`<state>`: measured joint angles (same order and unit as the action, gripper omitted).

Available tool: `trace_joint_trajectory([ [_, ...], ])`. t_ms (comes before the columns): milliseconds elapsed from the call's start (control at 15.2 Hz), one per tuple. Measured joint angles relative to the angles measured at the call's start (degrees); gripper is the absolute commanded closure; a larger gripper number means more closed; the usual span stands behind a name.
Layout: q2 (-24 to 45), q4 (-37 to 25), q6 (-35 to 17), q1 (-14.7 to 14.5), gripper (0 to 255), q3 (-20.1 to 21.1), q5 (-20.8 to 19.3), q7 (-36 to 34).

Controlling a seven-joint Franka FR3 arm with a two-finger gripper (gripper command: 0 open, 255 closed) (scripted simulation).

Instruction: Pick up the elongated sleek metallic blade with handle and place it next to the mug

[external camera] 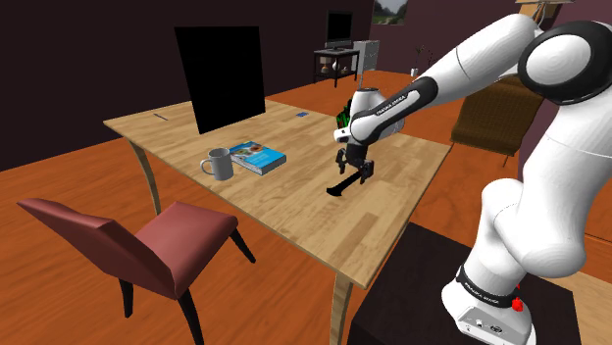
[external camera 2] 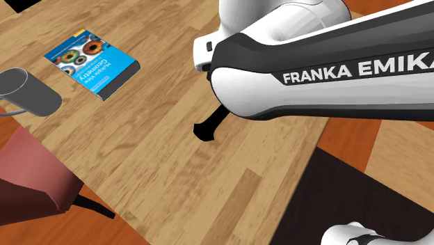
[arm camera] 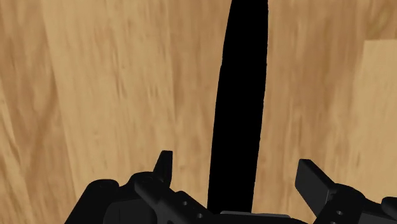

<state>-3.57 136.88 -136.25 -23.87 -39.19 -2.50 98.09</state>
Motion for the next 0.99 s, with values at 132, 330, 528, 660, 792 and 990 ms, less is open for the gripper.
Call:
trace_joint_trajectory([
  [132, 0.1, 0.1, -0.1, 0.0, 0, 0.0, 0.1, 0.0],
  [330, 0.1, 0.1, -0.2, 0.0, 255, 0.0, 0.1, 0.0],
  [528, -0.1, 0.0, 0.3, 0.0, 255, 0.0, 0.1, 0.0],
  [660, -0.2, 0.0, 0.2, 0.0, 255, 0.0, 0.0, 0.0],
  [792, -0.2, 0.0, 0.2, 0.0, 255, 0.0, 0.0, 0.0],
  [990, -0.2, 0.0, 0.2, 0.0, 255, 0.0, 0.1, 0.0],
])
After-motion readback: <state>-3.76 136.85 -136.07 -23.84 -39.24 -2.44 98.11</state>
